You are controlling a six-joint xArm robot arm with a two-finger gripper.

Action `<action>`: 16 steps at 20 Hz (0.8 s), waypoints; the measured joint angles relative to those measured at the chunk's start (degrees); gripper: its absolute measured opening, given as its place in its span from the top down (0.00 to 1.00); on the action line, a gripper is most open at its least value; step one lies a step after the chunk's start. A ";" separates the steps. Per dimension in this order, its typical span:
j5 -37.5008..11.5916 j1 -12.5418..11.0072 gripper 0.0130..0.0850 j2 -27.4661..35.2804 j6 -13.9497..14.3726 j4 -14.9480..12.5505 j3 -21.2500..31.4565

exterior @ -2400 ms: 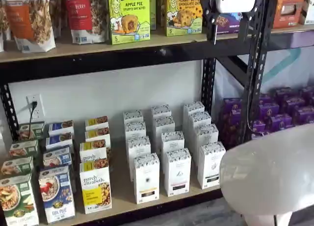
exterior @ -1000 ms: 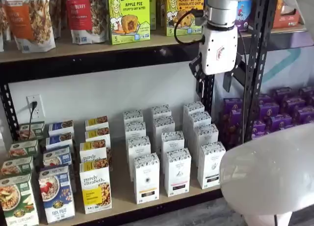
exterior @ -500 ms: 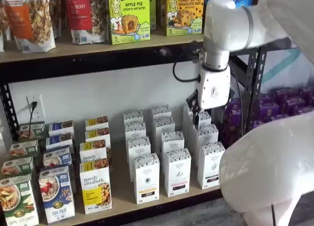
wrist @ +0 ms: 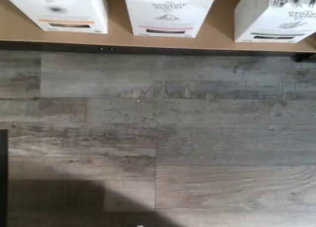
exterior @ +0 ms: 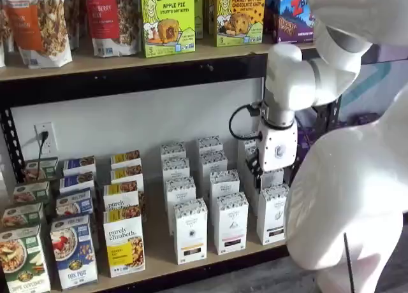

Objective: Pick up the white box with a green strip in the middle, on the bottom shelf, the sixth box from the left

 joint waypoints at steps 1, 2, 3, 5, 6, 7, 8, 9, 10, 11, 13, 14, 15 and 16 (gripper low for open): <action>-2.25 -0.62 0.00 2.08 0.10 -0.82 -0.04; -4.37 -1.12 0.00 3.36 -0.07 -1.12 0.09; -7.26 -1.75 0.00 4.90 -0.75 -0.94 0.37; -11.76 -2.96 0.00 8.47 -2.17 -0.47 0.05; -13.15 -3.48 0.00 10.36 -2.14 -1.04 -0.54; -14.22 -3.91 0.00 12.15 -1.94 -1.74 -1.18; -15.57 -4.42 0.00 14.28 -1.81 -2.41 -2.00; -16.72 -4.73 0.00 15.78 -2.09 -2.43 -2.52; -17.88 -4.99 0.00 17.07 -2.33 -2.41 -2.95; -18.84 -5.18 0.00 18.23 -2.63 -2.28 -3.45; -20.84 -5.61 0.00 21.34 -2.94 -2.37 -4.90; -21.86 -5.71 0.00 22.58 -3.68 -1.68 -5.46; -22.98 -5.78 0.00 24.10 -4.86 -0.51 -6.25; -23.87 -5.87 0.00 25.67 -5.67 0.28 -7.17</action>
